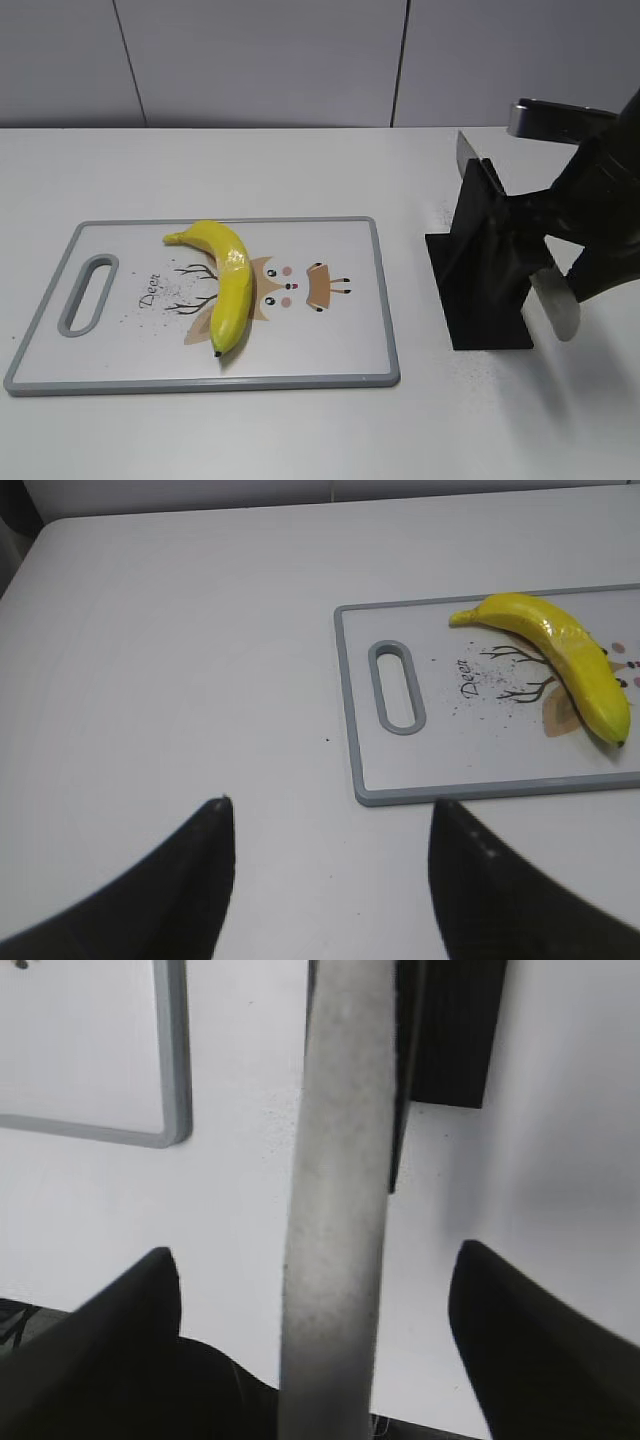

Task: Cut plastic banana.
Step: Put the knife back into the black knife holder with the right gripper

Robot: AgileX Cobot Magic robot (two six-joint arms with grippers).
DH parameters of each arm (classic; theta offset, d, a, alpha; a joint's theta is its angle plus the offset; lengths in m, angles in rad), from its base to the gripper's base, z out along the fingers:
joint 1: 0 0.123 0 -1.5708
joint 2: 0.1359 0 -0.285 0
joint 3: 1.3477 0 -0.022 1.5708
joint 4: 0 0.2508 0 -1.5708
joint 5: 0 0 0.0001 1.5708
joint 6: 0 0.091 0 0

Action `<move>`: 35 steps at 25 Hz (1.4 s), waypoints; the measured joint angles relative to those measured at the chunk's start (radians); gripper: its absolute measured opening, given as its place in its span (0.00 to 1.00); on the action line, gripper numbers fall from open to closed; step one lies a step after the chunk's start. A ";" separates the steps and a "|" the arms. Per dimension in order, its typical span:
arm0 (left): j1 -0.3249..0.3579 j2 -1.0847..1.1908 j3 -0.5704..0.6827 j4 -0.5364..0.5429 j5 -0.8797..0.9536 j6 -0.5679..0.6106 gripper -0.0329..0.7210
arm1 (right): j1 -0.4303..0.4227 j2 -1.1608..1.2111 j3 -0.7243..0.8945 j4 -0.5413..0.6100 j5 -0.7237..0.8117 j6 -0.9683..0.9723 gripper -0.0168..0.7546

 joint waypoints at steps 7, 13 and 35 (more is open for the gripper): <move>0.000 0.000 0.000 0.000 0.000 0.000 0.83 | 0.000 -0.201 0.004 0.013 0.037 -0.109 0.86; 0.000 0.000 0.000 0.000 0.000 0.000 0.83 | 0.000 -0.520 0.146 -0.082 0.048 -0.188 0.86; 0.000 0.000 0.000 0.000 0.000 0.000 0.83 | 0.000 -1.407 0.496 -0.117 0.071 -0.288 0.78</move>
